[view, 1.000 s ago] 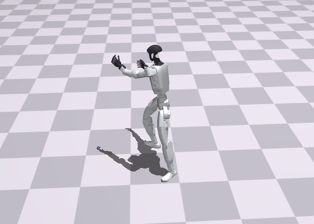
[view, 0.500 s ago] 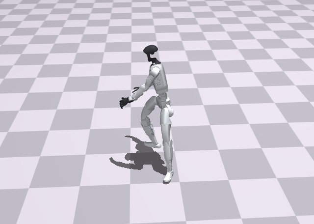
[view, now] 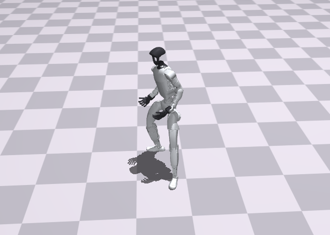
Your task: Kungfu
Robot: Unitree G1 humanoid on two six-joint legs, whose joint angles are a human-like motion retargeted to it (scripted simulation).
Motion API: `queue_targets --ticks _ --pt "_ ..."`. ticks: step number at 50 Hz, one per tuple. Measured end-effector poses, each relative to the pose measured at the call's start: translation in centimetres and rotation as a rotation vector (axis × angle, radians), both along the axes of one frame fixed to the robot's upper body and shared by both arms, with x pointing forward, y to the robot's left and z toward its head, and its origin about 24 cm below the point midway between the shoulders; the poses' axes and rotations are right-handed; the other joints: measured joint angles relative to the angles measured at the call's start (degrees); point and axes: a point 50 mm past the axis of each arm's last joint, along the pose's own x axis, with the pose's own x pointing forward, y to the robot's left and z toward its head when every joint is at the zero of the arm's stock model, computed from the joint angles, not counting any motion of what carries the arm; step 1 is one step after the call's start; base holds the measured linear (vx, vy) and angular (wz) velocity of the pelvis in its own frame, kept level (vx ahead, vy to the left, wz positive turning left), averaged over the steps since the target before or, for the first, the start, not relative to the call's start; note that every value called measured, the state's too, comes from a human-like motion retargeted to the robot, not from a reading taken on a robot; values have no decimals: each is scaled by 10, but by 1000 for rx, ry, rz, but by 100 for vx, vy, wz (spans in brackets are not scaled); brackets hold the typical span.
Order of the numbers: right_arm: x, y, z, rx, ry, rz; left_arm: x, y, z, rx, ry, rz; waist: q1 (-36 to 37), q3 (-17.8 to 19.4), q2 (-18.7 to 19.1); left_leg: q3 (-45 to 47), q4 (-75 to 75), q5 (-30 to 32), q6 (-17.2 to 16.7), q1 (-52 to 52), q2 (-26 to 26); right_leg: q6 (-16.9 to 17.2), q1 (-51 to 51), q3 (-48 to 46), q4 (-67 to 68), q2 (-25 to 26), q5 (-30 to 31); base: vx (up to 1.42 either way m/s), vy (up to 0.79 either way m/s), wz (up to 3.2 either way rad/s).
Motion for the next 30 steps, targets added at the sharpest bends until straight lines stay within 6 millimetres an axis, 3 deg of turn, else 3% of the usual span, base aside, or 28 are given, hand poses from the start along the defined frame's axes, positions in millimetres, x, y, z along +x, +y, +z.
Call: queue_targets --ticks 5,10,15,18,20,21,23,25,27,30 --pt "1 -41 9 -196 42 -19 51 -5 35 28 -218 -32 14 -3 -18 -8 29 -15 2 -24 -1 15 37 -4 -73 14 67 14 26 31" --pt "-15 -117 31 -558 146 -147 123 -8 114 199 -594 -89 47 -12 -34 -69 118 -51 19 -92 -6 25 83 -30 -153 23 139 17 30 49" --pt "-74 -195 59 -1087 418 -346 172 -22 217 284 -973 -113 93 -33 -39 -174 239 -107 52 -183 -55 33 129 -43 -219 18 202 28 53 69" --pt "-118 -218 54 -1257 652 -466 180 -9 271 412 -1129 -146 124 -49 -41 -200 303 -148 74 -224 -91 31 163 -55 -259 18 230 37 63 101" --pt "-131 -206 22 -1165 790 -530 177 17 302 557 -1193 -103 158 -59 -52 -198 334 -177 90 -236 -112 30 179 -54 -282 12 239 43 58 55" --pt "-124 -188 -1 -1035 805 -540 174 38 314 639 -1207 -38 175 -61 -56 -197 346 -192 91 -241 -116 31 185 -54 -291 14 239 39 47 28" --pt "-99 -142 -45 -728 799 -524 161 82 335 786 -1220 137 200 -69 -62 -201 370 -220 100 -254 -125 34 193 -58 -306 21 235 40 43 32" --pt "-54 -78 -79 -378 738 -423 144 131 344 911 -1190 355 208 -77 -69 -205 389 -243 107 -270 -140 35 190 -39 -315 26 228 33 40 48" --pt "5 1 -89 -53 592 -192 127 175 339 991 -1107 561 207 -72 -67 -206 398 -258 110 -275 -152 23 180 6 -312 28 221 22 42 44" --pt "74 109 -56 302 253 132 106 219 322 996 -992 737 213 -63 -65 -201 408 -276 114 -278 -155 -15 175 29 -307 30 233 15 29 35"
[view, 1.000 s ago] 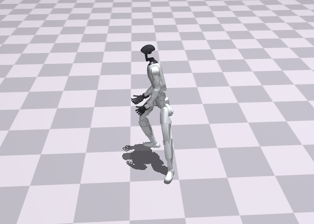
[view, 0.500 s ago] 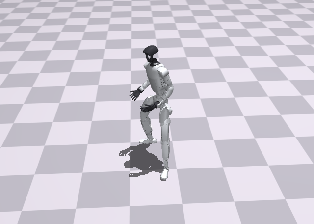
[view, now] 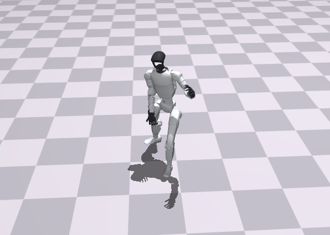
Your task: Kungfu
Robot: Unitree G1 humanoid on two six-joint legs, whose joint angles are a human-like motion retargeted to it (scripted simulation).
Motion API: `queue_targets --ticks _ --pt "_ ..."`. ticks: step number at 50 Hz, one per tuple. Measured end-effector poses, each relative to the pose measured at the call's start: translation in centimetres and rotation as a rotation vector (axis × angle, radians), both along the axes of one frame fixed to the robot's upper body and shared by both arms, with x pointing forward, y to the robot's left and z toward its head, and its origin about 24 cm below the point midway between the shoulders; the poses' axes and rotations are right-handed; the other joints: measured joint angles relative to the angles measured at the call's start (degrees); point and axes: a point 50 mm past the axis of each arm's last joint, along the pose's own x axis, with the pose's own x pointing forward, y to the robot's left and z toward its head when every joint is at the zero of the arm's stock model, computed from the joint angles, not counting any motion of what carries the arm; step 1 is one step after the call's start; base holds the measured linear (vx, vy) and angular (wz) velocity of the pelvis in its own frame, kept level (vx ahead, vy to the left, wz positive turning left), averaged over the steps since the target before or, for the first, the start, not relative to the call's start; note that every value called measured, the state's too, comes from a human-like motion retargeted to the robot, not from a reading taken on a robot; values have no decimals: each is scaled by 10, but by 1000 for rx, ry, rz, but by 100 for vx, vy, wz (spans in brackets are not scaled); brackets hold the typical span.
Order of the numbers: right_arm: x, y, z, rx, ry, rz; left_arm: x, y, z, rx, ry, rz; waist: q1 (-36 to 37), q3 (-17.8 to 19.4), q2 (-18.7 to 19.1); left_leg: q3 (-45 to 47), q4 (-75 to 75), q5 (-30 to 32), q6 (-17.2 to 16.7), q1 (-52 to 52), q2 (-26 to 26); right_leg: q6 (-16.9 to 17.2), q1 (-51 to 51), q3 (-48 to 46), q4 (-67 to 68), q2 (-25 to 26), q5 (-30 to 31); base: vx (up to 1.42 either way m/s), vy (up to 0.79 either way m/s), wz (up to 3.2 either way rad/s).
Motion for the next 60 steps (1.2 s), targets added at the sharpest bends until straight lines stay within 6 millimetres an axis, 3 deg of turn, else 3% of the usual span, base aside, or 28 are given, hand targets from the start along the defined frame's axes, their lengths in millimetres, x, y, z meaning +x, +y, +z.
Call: queue_targets --ticks 3,5,7,11,14,18,21,27,32,38,40,43,45,47,49,50,51,53,55,57,60 --pt "37 67 47 164 -285 182 -13 11 -11 -61 -28 36 16 -3 -3 -8 7 -9 2 -5 -1 -47 12 -30 -6 8 33 14 6 40" --pt "51 86 68 173 -390 291 -18 10 -15 -72 -67 78 22 -4 -5 -16 9 -11 3 -4 -2 -77 20 -37 -9 17 56 15 2 47" --pt "67 92 85 129 -442 351 -23 10 -18 -80 -111 152 24 -3 -8 -25 4 -11 2 1 -6 -104 24 -41 -9 21 79 11 3 36" --pt "98 91 126 11 -591 391 -33 14 -29 -103 -134 281 19 3 -11 -35 -5 -11 -3 14 -2 -138 21 -49 -7 22 107 5 -2 -10" --pt "117 85 168 -126 -789 408 -45 23 -44 -141 -102 332 9 5 -11 -38 -12 -12 -9 24 8 -146 10 -39 -2 21 108 -3 -7 -53" --pt "134 67 243 -307 -1119 400 -75 39 -70 -184 -18 435 -15 6 -8 -25 -27 -9 -14 41 25 -131 -6 -19 7 15 92 -8 -10 -55" --pt "137 49 309 -428 -1361 285 -108 51 -96 -209 67 584 -28 8 -6 -6 -45 0 -21 60 43 -105 -18 -12 13 9 73 -17 -20 -65" --pt "112 6 427 -601 -1761 -131 -179 63 -168 -327 337 877 -56 20 4 30 -105 38 -49 111 77 -26 -34 2 36 3 20 -19 -32 -51" --pt "65 -29 492 -625 -2013 -490 -247 63 -222 -470 626 1035 -78 22 6 62 -171 87 -85 164 111 58 -60 36 81 2 -39 -19 -56 -53" --pt "6 -59 528 -682 -2218 -856 -329 50 -268 -809 842 1126 -128 30 6 104 -282 178 -125 235 153 90 -150 104 211 11 -122 -31 -82 -59" --pt "-10 -70 531 -705 -2253 -960 -348 40 -282 -941 911 1095 -154 28 -6 130 -329 210 -125 258 149 102 -197 132 264 6 -156 -36 -77 -58" --pt "-28 -89 529 -733 -2264 -1117 -358 21 -304 -1034 1071 1027 -192 23 -23 179 -392 252 -125 296 153 89 -257 144 336 4 -213 -39 -98 -91" --pt "-39 -101 525 -743 -2262 -1218 -347 4 -323 -1052 1223 905 -230 27 -23 200 -423 275 -125 317 169 80 -280 147 368 16 -242 -32 -87 -78" --pt "-49 -112 520 -758 -2244 -1311 -309 -20 -353 -1099 1389 638 -268 39 -15 216 -440 283 -112 336 191 64 -285 147 389 43 -267 -30 -79 -48" --pt "-62 -123 516 -774 -2235 -1399 -245 -57 -382 -1190 1494 251 -323 50 -5 209 -444 302 -108 317 200 52 -291 130 406 48 -287 -35 -46 33" --pt "-69 -128 514 -791 -2234 -1442 -206 -81 -390 -1231 1516 21 -348 58 3 202 -439 310 -113 301 210 46 -292 116 413 53 -299 -44 -38 52" --pt "-77 -135 512 -817 -2228 -1486 -152 -112 -391 -1257 1433 -221 -363 66 5 194 -431 318 -117 288 220 41 -293 110 417 59 -306 -46 -38 37" --pt "-95 -143 506 -861 -2231 -1565 -57 -179 -363 -1234 1176 -645 -385 80 4 197 -424 327 -113 271 236 33 -302 104 428 68 -317 -43 -35 -3" --pt "-109 -143 502 -924 -2256 -1614 -2 -230 -316 -1114 952 -1047 -395 86 3 212 -425 330 -102 275 241 25 -315 107 440 70 -323 -24 -18 -45" --pt "-113 -136 501 -997 -2299 -1620 22 -262 -284 -874 961 -1320 -411 90 7 232 -428 329 -101 296 244 21 -321 117 446 74 -325 -16 -5 -57" --pt "-115 -128 500 -1124 -2317 -1663 47 -273 -253 -578 991 -1383 -438 97 10 256 -430 331 -96 313 247 22 -319 125 446 75 -322 -13 1 -23"
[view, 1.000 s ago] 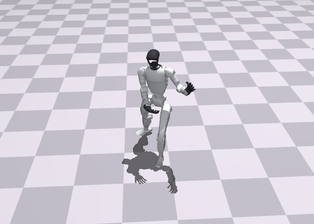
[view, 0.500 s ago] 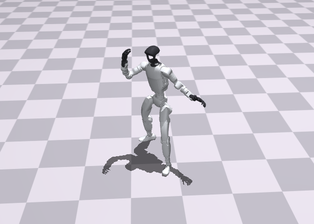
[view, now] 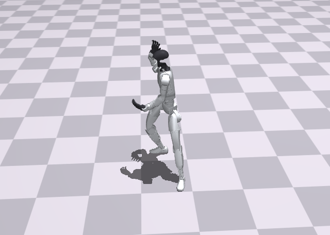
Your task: Kungfu
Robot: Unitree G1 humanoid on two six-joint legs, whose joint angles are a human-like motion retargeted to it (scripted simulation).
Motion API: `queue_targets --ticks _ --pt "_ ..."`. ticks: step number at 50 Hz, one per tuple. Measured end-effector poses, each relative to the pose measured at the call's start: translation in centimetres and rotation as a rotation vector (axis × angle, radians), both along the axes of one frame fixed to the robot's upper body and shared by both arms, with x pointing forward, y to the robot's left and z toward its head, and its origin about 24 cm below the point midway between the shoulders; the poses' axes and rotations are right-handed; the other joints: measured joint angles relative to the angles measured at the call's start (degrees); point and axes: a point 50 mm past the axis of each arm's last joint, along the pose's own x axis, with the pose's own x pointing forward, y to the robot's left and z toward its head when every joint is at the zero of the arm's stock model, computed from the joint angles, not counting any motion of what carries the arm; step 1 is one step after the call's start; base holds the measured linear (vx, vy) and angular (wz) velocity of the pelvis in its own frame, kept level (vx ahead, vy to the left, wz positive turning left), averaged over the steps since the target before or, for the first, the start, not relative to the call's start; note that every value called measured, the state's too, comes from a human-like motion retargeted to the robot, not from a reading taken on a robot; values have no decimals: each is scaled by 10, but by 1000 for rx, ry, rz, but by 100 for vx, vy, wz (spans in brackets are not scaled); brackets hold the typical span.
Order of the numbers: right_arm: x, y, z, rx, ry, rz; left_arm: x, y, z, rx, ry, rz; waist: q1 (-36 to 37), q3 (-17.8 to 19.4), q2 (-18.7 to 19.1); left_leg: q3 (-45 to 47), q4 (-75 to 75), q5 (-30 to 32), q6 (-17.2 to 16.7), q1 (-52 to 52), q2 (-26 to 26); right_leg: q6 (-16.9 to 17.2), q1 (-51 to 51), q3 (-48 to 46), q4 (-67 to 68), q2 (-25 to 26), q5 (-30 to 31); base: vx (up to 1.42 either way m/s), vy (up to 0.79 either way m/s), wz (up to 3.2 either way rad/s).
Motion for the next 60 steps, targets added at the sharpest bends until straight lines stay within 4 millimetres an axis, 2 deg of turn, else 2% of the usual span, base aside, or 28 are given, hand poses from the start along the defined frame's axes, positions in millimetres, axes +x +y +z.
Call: queue_targets --ticks 3,7,12,16,21,25,28,30,33,35,38,40,42,43,45,47,48,50,52,55,57,60 --pt "0 -1 -1 19 -8 -76 14 -12 20 -3 -69 -14 -15 6 1 4 4 -7 10 4 -5 -1 8 2 -14 -2 10 -3 7 0" --pt "2 -4 1 17 36 -100 19 -25 29 -64 -78 -16 -16 9 3 8 6 -18 -6 16 -8 1 16 13 -26 -7 20 -1 15 1" --pt "1 -9 3 15 73 -117 19 -10 21 39 -75 36 -14 15 10 -7 3 -29 -19 19 -17 7 35 21 -47 -8 35 8 23 20" --pt "-4 -13 -1 25 58 -167 18 22 6 196 -45 90 -13 31 14 -44 15 -32 -10 -6 -22 15 69 16 -85 -1 52 10 22 59" --pt "-3 -23 -4 58 110 -272 10 74 -15 453 9 170 22 39 17 -91 38 -35 -1 -46 -31 18 109 -2 -128 2 75 15 25 69" --pt "12 -41 -15 113 247 -303 -11 126 -36 763 86 226 66 35 17 -105 53 -39 4 -69 -43 20 144 -17 -156 1 93 26 33 84" --pt "35 -61 -35 189 416 -290 -39 167 -54 985 188 254 94 34 17 -125 72 -41 10 -97 -56 29 180 -39 -183 1 108 27 31 122" --pt "54 -77 -58 263 552 -257 -62 190 -65 1098 276 261 111 33 20 -144 92 -47 23 -124 -67 38 209 -61 -206 0 123 24 27 157" --pt "83 -104 -115 421 811 -150 -100 214 -82 1168 450 252 145 21 20 -168 148 -93 82 -180 -86 52 252 -102 -241 -6 147 31 37 187" --pt "100 -119 -169 568 1006 -56 -126 223 -93 1185 579 236 177 9 18 -182 188 -122 115 -214 -99 63 281 -126 -260 -9 162 34 33 193" --pt "115 -120 -270 863 1288 92 -167 227 -110 1237 731 179 247 -16 10 -197 213 -128 120 -232 -138 76 321 -149 -278 -14 181 41 36 180" --pt "120 -101 -333 1068 1431 223 -195 227 -119 1304 800 93 299 -33 12 -216 219 -113 104 -239 -166 81 353 -169 -292 -7 195 39 32 191" --pt "129 -65 -382 1204 1555 411 -230 231 -124 1389 882 -46 353 -50 4 -230 229 -107 90 -244 -194 81 379 -181 -303 -4 208 41 25 177" --pt "138 -41 -399 1240 1616 526 -251 234 -126 1431 942 -123 381 -59 -7 -234 238 -110 89 -249 -207 81 387 -184 -308 -5 214 40 13 141" --pt "169 11 -409 1216 1695 758 -299 241 -124 1488 1090 -284 435 -73 -29 -238 251 -118 85 -257 -223 80 400 -190 -316 -7 226 33 3 104" --pt "213 54 -382 1060 1714 956 -353 238 -119 1477 1260 -439 477 -71 -42 -243 266 -127 87 -263 -235 80 415 -198 -328 -6 238 15 -1 74" --pt "235 73 -358 950 1701 1052 -381 232 -115 1446 1348 -516 492 -68 -45 -243 275 -132 91 -269 -239 80 419 -199 -334 -5 244 2 -1 54" --pt "271 110 -296 707 1610 1271 -438 212 -102 1344 1525 -674 511 -62 -48 -244 293 -140 100 -282 -246 84 425 -197 -344 -4 254 3 2 36" --pt "287 143 -228 461 1461 1495 -488 186 -83 1192 1682 -828 514 -61 -55 -246 305 -144 103 -294 -251 88 421 -185 -348 -5 258 14 3 19" --pt "280 178 -129 88 1218 1757 -540 143 -55 946 1810 -1035 514 -68 -75 -221 332 -146 125 -327 -244 96 405 -179 -357 -7 265 23 -1 8" --pt "264 180 -75 -146 1066 1809 -553 117 -48 830 1800 -1142 515 -68 -89 -182 350 -154 151 -350 -234 104 393 -176 -366 -6 273 21 -6 10" --pt "239 165 -19 -332 918 1708 -557 88 -47 726 1734 -1252 523 -74 -111 -118 371 -190 185 -368 -207 118 379 -180 -385 2 297 19 -15 -4"
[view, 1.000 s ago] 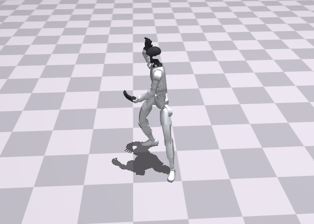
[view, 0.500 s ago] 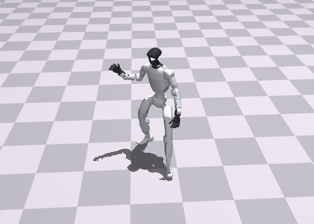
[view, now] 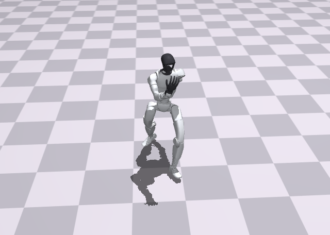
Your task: Kungfu
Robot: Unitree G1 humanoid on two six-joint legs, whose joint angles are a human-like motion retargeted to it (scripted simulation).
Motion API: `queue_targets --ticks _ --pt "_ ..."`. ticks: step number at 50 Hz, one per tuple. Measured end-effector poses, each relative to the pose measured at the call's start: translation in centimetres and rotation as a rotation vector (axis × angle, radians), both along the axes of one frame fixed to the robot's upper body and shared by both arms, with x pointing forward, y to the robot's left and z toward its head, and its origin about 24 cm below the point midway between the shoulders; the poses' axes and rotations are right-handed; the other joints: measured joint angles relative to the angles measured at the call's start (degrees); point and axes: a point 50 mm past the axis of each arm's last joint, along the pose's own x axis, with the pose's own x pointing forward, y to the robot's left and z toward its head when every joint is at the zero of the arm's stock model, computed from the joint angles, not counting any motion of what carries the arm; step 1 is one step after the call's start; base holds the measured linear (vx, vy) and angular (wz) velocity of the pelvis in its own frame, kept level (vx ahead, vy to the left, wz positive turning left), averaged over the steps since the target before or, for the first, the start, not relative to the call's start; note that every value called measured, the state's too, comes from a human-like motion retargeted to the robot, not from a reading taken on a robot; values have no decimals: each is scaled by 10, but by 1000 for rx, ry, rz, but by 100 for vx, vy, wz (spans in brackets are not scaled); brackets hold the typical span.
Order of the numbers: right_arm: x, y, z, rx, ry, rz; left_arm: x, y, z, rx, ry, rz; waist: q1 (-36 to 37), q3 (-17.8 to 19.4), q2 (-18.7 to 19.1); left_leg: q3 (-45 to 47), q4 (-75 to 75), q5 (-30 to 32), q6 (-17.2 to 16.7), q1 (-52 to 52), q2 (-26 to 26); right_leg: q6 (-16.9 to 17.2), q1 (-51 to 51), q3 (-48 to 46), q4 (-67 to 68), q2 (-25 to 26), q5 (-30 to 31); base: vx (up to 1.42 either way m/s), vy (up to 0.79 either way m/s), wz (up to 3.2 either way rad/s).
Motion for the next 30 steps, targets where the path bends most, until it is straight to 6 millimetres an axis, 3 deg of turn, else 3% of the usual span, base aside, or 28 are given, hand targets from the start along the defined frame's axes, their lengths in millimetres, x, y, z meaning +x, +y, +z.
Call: queue_targets --ticks 3,5,8,10,11,13,15,19,25,28,30 --pt "-19 -30 31 78 -84 -192 13 -12 -9 -121 15 18 41 -12 -18 -50 16 -37 -47 -29 17 0 -18 24 -21 28 66 50 -9 -80" --pt "-29 -47 37 175 -103 -308 22 -16 -14 -196 37 13 44 -18 -38 -41 23 -64 -46 -19 9 0 -16 58 -25 15 136 69 15 -14" --pt "-37 -50 30 299 -75 -359 41 -19 -27 -241 -12 11 -13 -25 -52 -32 20 -112 -34 30 -42 -6 7 119 -5 -31 271 81 33 94" --pt "-37 -42 26 308 -47 -305 59 -14 -41 -217 -110 6 -58 -23 -59 -37 7 -125 -33 57 -71 0 -31 202 106 -50 285 61 0 118" --pt "-37 -41 24 309 -45 -264 76 -2 -52 -174 -180 -8 -73 -31 -32 -79 -5 -115 -46 50 -45 0 -40 249 83 28 285 61 -35 101" --pt "-34 -43 18 296 -35 -201 105 21 -66 -102 -301 -43 -114 -29 9 -149 -29 -108 -73 62 -25 0 -61 312 111 145 241 64 -56 163" --pt "-29 -46 11 281 -13 -175 129 41 -76 -52 -394 -83 -157 -22 39 -195 -58 -108 -92 93 -34 0 -92 310 180 196 172 62 -37 216" --pt "-22 -57 -1 301 52 -223 162 70 -82 -9 -491 -175 -194 -18 75 -226 -120 -122 -93 170 -56 0 -165 278 272 200 77 62 7 127" --pt "-19 -60 -11 259 70 -294 197 103 -81 28 -541 -289 -263 -3 87 -259 -203 -135 -82 304 -117 0 -285 321 309 203 -51 68 1 126" --pt "-15 -61 -17 245 101 -304 211 113 -81 41 -613 -335 -304 7 88 -286 -244 -121 -51 376 -167 0 -315 351 266 165 -79 60 12 144" --pt "-14 -63 -20 230 109 -321 225 118 -81 47 -696 -360 -332 17 82 -302 -275 -114 -30 427 -201 -23 -331 367 244 129 -104 57 -4 142"
